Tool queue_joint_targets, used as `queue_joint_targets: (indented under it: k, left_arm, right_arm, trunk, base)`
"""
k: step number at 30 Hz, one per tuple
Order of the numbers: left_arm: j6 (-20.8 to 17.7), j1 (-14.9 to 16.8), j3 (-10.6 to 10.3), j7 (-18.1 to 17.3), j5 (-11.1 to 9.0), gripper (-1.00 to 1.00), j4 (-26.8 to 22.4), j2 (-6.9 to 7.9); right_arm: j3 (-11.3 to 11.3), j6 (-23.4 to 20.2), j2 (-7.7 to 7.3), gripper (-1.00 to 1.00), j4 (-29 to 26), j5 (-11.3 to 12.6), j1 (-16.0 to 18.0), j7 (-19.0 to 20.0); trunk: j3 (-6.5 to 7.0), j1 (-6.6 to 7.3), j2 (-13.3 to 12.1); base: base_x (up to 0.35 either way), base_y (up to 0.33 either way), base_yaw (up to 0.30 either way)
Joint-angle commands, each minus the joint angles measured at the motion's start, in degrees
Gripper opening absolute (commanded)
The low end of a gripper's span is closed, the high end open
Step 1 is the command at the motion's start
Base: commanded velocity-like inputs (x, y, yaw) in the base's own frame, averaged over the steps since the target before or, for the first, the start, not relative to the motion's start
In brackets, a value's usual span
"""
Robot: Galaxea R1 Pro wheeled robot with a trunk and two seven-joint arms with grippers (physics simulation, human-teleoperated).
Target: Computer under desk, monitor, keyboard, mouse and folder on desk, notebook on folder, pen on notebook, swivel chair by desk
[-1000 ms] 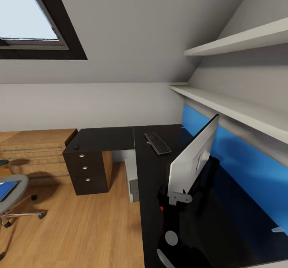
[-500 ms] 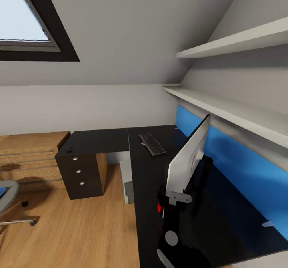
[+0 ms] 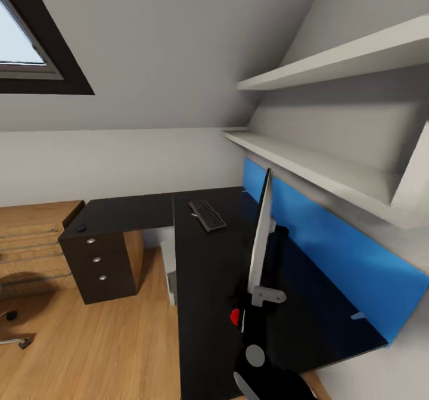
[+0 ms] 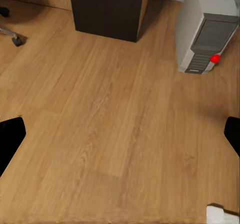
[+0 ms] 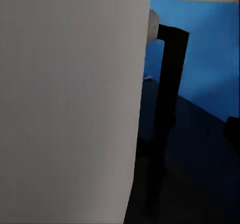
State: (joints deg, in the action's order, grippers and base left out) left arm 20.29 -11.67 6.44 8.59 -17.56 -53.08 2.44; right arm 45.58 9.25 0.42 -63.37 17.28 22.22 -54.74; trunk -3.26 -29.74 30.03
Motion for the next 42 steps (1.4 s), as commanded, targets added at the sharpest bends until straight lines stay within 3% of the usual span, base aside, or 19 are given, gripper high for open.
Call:
queue_joint_targets:
  k: [1, 11, 24, 33, 42]
  left_arm:
    - [0.10, -0.02, -0.07, 0.17, -0.28, 1.00, -0.09, 0.02]
    - [0.10, -0.02, -0.02, 0.18, -0.28, 1.00, -0.09, 0.02]
    - [0.17, -0.02, 0.70, 0.19, -0.28, 1.00, -0.09, 0.02]
    - [0.11, -0.02, 4.03, 0.08, -0.35, 1.00, -0.09, 0.02]
    - [0.10, 0.00, 4.43, 0.09, -0.37, 1.00, -0.09, 0.02]
  right_arm:
    - [0.20, 0.59, 0.00, 1.00, 0.00, 0.57, 0.10, -0.19]
    - [0.29, 0.59, 0.15, 1.00, 0.49, 0.61, 0.10, -0.04]
    - [0.30, 0.59, 0.21, 1.00, 0.88, 0.57, 0.10, 0.13]
    - [0.30, 0.59, 0.20, 1.00, 0.88, 0.57, 0.10, 0.10]
    - [0.30, 0.59, 0.26, 1.00, 0.88, 0.57, 0.10, 0.08]
  trunk:
    - [-0.10, 0.00, 0.11]
    - [-0.08, 0.00, 0.11]
    - [-0.08, 0.00, 0.11]
    - [-0.08, 0.00, 0.11]
    - [-0.08, 0.00, 0.11]
  base:
    - [-0.281, -0.151, -0.026]
    - [-0.267, -0.099, -0.004]
    - [0.037, -0.298, 0.000]
    - [0.081, -0.209, 0.000]
    - [0.002, -0.007, 0.000]
